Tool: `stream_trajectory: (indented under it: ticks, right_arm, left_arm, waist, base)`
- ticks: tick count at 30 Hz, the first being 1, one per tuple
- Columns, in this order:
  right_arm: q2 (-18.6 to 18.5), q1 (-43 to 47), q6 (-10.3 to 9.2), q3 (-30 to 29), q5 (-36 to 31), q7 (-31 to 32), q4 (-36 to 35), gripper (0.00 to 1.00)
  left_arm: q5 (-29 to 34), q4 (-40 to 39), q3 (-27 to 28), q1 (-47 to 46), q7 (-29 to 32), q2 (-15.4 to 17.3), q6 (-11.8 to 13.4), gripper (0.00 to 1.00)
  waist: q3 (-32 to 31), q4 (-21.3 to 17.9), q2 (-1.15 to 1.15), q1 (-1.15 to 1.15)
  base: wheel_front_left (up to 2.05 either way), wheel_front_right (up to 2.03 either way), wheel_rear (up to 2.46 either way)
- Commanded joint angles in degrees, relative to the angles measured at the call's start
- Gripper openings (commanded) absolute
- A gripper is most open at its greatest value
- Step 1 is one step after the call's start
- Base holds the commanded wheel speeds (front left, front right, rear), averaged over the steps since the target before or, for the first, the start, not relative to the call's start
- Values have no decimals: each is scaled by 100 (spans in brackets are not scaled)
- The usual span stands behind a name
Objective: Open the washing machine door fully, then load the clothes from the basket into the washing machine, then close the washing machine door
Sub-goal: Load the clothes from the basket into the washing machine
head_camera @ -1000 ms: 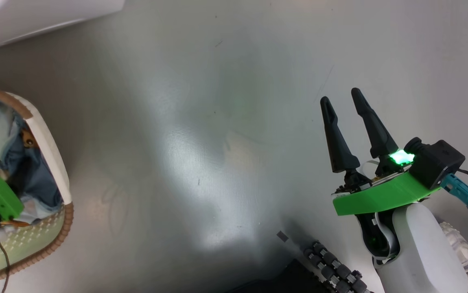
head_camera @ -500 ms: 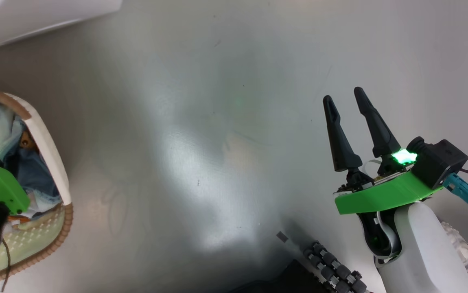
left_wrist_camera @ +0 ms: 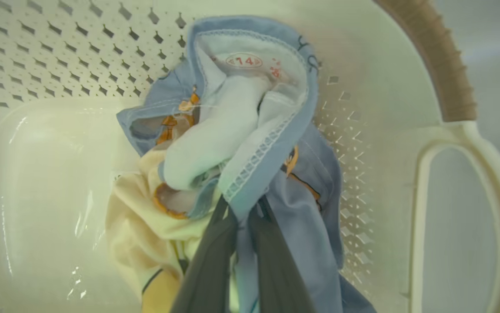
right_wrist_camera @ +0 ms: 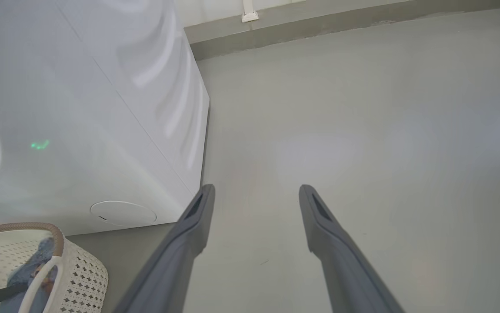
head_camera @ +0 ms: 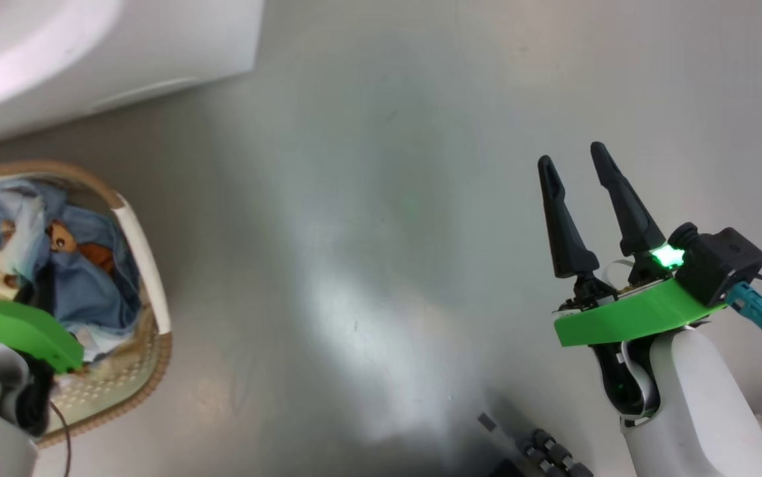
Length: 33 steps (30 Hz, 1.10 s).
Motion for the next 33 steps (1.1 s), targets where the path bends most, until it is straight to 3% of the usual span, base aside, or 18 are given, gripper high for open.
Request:
stream_trajectory:
  ticks: [1,13,20,33]
  right_arm:
    - [-7,145,51,52,-95,-27,-75,100]
    - [-7,306,51,-94,-297,-27,122,100]
    - [-7,477,51,-181,-367,-27,200,100]
    - [-7,792,51,-266,-442,-27,340,100]
  left_arm:
    - [-130,-107,102,282,-214,152,-17,0]
    - [-352,-555,68,823,-810,-45,-18,0]
    - [179,-1262,873,1358,-821,-221,-18,0]
    - [1257,-2562,2107,2305,-822,-828,-18,0]
  waist:
    - [-379,287,0,0]
    - [-1373,749,0,0]
    - [-1968,981,0,0]
    - [-2832,1228,0,0]
  base:
    - [0,0,0]
    - [0,0,0]
    - [0,0,0]
    - [0,0,0]
